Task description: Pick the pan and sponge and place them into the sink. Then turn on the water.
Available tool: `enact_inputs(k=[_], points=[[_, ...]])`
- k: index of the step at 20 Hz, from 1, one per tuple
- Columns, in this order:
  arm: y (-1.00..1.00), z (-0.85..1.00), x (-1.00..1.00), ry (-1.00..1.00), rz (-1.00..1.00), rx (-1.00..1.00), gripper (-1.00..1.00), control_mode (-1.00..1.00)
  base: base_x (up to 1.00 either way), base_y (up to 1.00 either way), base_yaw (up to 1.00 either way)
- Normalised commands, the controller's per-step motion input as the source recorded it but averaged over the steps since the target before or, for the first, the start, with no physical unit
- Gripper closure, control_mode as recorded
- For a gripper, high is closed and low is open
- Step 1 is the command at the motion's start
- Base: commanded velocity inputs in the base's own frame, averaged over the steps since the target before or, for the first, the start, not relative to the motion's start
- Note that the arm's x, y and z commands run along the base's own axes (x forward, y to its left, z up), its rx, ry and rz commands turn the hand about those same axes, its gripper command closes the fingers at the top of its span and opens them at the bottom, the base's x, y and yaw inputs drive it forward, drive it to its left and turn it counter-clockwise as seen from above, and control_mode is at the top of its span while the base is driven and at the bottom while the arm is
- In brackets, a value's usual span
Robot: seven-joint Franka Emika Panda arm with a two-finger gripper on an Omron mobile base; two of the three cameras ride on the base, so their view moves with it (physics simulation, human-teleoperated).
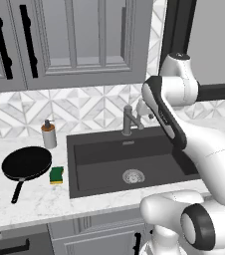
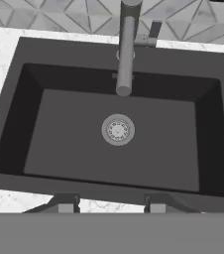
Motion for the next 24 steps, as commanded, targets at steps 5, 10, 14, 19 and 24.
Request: enact_inputs(k=[5,10,14,19,24], points=[[0.0,-0.02,-0.12,-0.01,0.0,0.0,-1.0,-1.0,0.0,0.0,0.0],[0.21,-0.25,-0.59,-0.03,0.0,0.0,-1.0,-1.0,0.0,0.0,0.0],[0.54,-0.37,-0.62,-0.1,0.0,-0.01,-1.0,-1.0,0.0,0.0,0.0],[0.64,-0.32,-0.35,-0.09,-0.07,0.0,-1.0,-1.0,0.0,0.0,0.0],[0.6,-0.19,-0.1,-0.03,-0.07,-0.01,-1.0,-1.0,0.0,0.0,0.0]])
